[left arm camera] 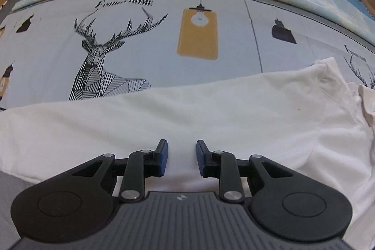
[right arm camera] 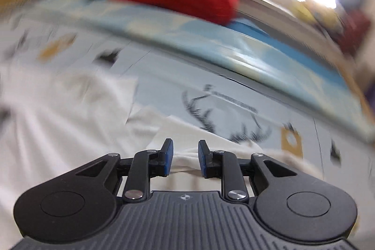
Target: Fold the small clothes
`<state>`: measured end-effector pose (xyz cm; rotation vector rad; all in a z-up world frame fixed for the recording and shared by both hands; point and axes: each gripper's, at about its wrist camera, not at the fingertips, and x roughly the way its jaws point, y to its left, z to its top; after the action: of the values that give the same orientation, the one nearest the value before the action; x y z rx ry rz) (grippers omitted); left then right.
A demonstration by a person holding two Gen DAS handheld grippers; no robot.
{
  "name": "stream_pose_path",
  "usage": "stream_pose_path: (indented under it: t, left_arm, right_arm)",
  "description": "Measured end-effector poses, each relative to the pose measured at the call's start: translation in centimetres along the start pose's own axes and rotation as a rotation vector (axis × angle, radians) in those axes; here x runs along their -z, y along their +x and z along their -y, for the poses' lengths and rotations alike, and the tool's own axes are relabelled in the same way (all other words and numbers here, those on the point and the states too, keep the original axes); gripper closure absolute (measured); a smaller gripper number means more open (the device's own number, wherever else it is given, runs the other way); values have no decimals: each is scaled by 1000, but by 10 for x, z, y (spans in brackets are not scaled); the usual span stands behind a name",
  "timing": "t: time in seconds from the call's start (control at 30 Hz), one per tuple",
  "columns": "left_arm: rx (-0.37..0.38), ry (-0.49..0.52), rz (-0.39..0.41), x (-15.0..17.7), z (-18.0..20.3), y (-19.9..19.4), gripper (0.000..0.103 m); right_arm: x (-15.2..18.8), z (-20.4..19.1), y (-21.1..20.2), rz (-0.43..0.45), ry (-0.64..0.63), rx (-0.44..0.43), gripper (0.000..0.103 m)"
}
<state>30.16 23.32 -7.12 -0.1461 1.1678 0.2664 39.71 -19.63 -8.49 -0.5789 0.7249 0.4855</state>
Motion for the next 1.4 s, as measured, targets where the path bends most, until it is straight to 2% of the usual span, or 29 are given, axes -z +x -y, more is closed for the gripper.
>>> stream_pose_path:
  t: [0.1, 0.17, 0.27, 0.4, 0.73, 0.9, 1.0, 1.1, 1.23, 1.3, 1.33, 1.37, 1.4]
  left_arm:
    - [12, 17, 4, -13, 8, 11, 73]
    - [42, 45, 4, -14, 20, 12, 73]
    - [86, 125, -2, -9, 47, 13, 73]
    - [115, 205, 0, 0, 80, 11, 73]
    - [124, 216, 14, -3, 111, 11, 73]
    - [122, 231, 15, -4, 120, 12, 73]
    - [119, 237, 15, -5, 123, 13, 73]
    - [120, 233, 12, -7, 126, 14, 73]
    - [127, 232, 16, -9, 131, 13, 73]
    - [128, 235, 17, -11, 134, 13, 73]
    - [129, 236, 18, -11, 135, 13, 73]
    - [129, 236, 20, -12, 136, 13, 73]
    - [129, 236, 22, -13, 136, 12, 73]
  right_arm:
    - [5, -26, 16, -42, -224, -12, 67]
    - [9, -34, 23, -63, -287, -13, 61]
    - [10, -37, 31, -67, -324, -5, 60]
    - [9, -34, 37, -39, -364, 74, 59]
    - [14, -33, 38, -10, -498, 130, 57]
    - [9, -28, 32, -29, -509, 43, 55]
    - [4, -37, 32, -82, -530, -17, 55]
    - [-3, -45, 27, -78, -561, -17, 54]
    - [-5, -47, 40, -115, -563, 10, 53]
    - [-4, -49, 42, -106, -567, 16, 56]
    - [-6, -49, 41, -105, -556, 2, 69]
    - [-8, -46, 39, -100, -539, -13, 87]
    - [-10, -43, 35, -83, -514, -14, 89]
